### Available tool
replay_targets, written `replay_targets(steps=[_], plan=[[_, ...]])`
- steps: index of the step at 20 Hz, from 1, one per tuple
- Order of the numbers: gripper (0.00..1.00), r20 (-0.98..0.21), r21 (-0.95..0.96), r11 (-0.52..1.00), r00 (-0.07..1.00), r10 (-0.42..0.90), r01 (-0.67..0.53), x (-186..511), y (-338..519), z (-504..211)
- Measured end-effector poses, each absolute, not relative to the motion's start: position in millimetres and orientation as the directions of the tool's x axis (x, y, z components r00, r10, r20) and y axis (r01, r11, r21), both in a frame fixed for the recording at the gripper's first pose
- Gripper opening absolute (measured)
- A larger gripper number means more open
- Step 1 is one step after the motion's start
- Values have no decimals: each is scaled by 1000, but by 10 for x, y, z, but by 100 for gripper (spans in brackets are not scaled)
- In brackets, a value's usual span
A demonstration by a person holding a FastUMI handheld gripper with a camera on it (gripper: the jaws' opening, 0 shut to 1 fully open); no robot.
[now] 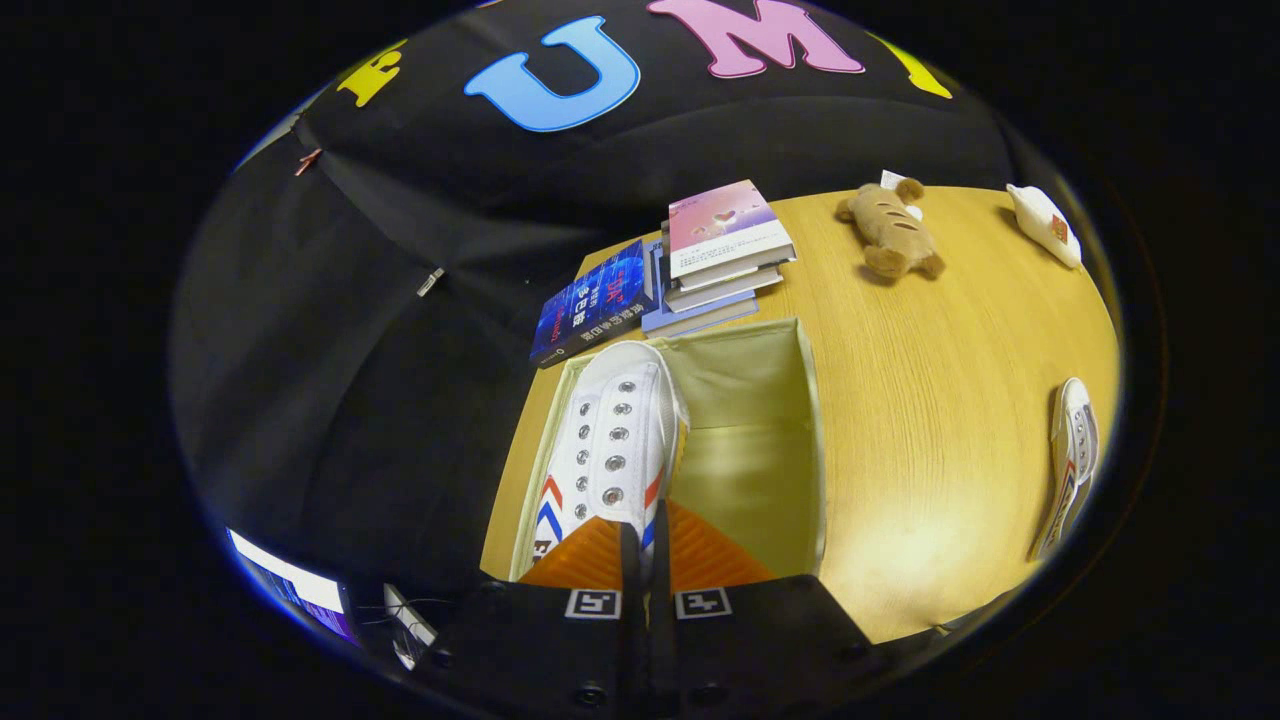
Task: Open the storage box then place both shoes into the box .Put the left shoe in first, then the right shoe, with the right side of both shoes facing outward in a uniform manner.
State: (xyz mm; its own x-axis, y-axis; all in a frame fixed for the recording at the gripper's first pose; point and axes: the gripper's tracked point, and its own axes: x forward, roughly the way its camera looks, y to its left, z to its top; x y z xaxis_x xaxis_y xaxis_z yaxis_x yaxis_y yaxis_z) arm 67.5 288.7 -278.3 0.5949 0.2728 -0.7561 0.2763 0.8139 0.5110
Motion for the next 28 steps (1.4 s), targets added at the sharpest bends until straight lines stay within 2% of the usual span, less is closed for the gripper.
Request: replay_targets(steps=[4,9,11,12,14,15,16,18,23,28], plan=[[7,-752,534,796,591,292,285,720,3000,-2827],[14,-774,568,765,514,370,304,513,3211,-3092],[18,-727,630,712,557,401,311,598,3243,-2988],[14,-701,660,690,574,423,297,677,3273,-2924],[46,-692,656,710,580,430,257,664,3246,-2854],[57,-691,653,719,577,435,239,629,3254,-2839],[75,-688,655,721,572,447,226,588,3288,-2832],[98,-689,651,732,562,458,202,512,3272,-2804],[98,-658,635,762,604,449,125,418,2964,-2545],[98,-648,518,854,677,350,54,204,2186,-2311]])
